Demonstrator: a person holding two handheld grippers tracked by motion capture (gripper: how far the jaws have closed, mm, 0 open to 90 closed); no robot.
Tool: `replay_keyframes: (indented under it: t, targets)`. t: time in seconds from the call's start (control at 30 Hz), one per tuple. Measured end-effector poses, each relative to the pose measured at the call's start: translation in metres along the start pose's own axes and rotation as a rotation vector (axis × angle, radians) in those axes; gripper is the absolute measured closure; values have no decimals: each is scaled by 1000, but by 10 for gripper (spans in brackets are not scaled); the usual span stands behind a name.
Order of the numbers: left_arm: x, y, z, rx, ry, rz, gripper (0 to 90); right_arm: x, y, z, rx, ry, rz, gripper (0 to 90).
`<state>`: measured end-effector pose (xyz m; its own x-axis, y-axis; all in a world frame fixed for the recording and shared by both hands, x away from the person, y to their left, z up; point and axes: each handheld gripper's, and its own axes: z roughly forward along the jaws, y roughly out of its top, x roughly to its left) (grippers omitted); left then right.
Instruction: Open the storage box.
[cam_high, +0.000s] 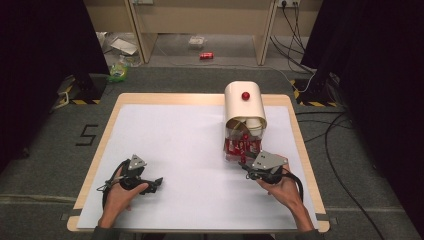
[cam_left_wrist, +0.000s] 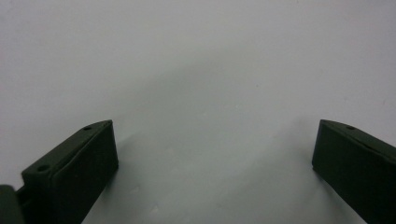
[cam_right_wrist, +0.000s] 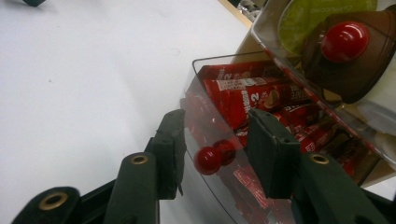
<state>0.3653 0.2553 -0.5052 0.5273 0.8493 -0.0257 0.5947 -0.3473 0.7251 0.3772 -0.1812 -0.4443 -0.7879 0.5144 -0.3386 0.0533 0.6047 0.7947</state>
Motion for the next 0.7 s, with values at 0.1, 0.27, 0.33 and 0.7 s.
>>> replay_keyframes:
  t: [0.1,0.27,0.33,0.7]
  targets:
    - [0,0,0,0,0,0,0,1,0,-1,0,6,-4,586]
    - [0,0,0,0,0,0,0,3,-1,-4,5,9,-10,614]
    - [0,0,0,0,0,0,0,4,-1,-5,9,11,-20,624]
    - [0,0,0,0,0,0,0,8,-3,-10,17,28,-28,659]
